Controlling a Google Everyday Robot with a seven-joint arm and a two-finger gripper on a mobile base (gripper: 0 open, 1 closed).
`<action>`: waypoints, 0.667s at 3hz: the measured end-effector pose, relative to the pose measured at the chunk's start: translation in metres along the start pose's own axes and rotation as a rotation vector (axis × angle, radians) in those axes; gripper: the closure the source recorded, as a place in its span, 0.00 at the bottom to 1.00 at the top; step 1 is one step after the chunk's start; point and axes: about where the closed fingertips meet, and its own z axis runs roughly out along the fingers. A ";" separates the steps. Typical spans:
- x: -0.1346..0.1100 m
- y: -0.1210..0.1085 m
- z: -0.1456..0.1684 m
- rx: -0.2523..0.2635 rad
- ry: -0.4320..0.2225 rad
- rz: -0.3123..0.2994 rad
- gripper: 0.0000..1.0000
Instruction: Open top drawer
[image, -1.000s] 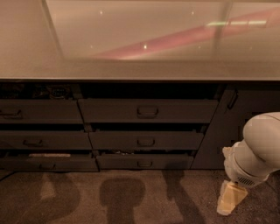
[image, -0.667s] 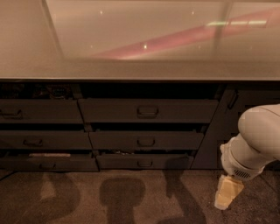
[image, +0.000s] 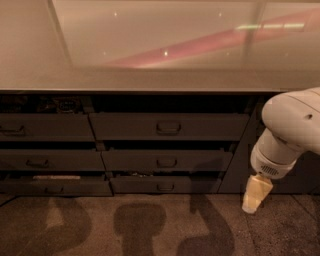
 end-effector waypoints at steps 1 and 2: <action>-0.001 -0.001 -0.001 0.002 -0.001 0.004 0.00; -0.001 -0.002 0.000 -0.050 -0.054 -0.034 0.00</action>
Offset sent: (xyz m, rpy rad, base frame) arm -0.0040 -0.0128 0.0099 0.5109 0.1521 0.3241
